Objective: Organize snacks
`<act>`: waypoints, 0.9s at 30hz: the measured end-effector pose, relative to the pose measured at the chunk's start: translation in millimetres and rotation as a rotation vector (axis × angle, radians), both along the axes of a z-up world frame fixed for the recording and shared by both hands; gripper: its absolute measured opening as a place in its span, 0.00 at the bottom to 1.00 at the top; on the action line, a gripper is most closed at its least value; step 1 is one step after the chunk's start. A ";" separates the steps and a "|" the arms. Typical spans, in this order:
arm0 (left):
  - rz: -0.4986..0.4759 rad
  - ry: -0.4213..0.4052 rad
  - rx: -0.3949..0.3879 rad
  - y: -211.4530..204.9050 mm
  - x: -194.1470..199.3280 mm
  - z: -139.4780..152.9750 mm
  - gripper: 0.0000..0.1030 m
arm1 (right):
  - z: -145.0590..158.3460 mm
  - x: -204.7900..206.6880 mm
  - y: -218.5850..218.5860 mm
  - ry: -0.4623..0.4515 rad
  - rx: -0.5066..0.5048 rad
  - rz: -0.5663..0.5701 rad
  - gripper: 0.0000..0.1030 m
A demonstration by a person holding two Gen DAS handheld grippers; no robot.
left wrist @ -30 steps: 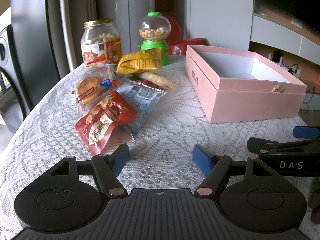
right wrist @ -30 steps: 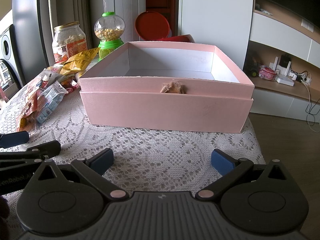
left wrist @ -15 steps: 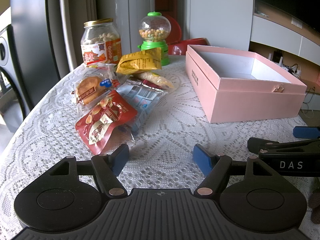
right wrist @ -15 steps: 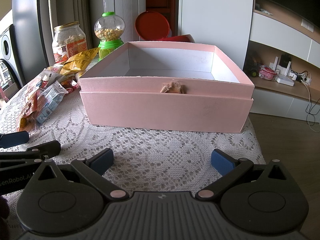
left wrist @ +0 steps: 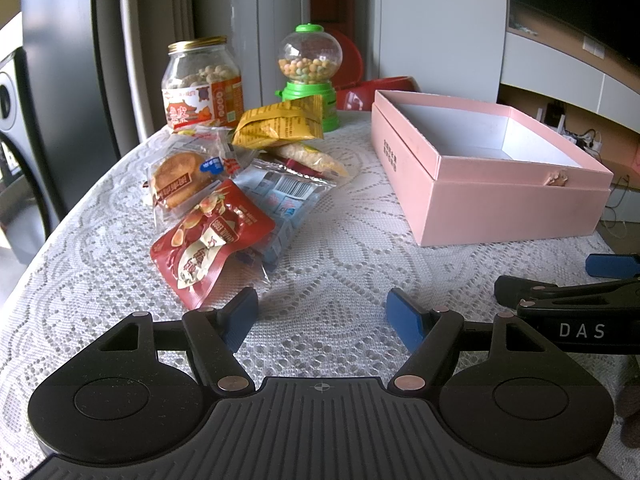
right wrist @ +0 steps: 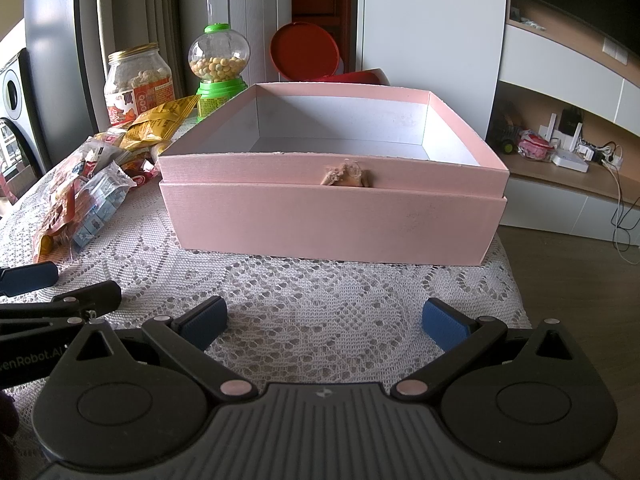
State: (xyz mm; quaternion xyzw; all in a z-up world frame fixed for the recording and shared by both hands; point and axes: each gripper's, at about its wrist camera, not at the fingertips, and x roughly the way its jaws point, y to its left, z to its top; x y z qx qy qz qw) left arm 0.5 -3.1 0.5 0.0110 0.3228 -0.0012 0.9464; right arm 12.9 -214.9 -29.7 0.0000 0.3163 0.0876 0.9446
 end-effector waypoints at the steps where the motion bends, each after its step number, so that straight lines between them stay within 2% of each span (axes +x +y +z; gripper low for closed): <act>1: 0.000 0.000 -0.001 0.3 -0.1 0.0 0.75 | 0.0 0.0 0.0 0.000 0.000 0.000 1.00; 24: -0.004 -0.002 -0.011 2.1 -0.5 -0.7 0.75 | -3.0 -3.3 0.1 0.008 -0.006 0.011 1.00; 27: -0.065 0.002 -0.047 10.0 -2.0 2.3 0.73 | 0.7 -1.6 -0.6 0.060 -0.017 0.056 1.00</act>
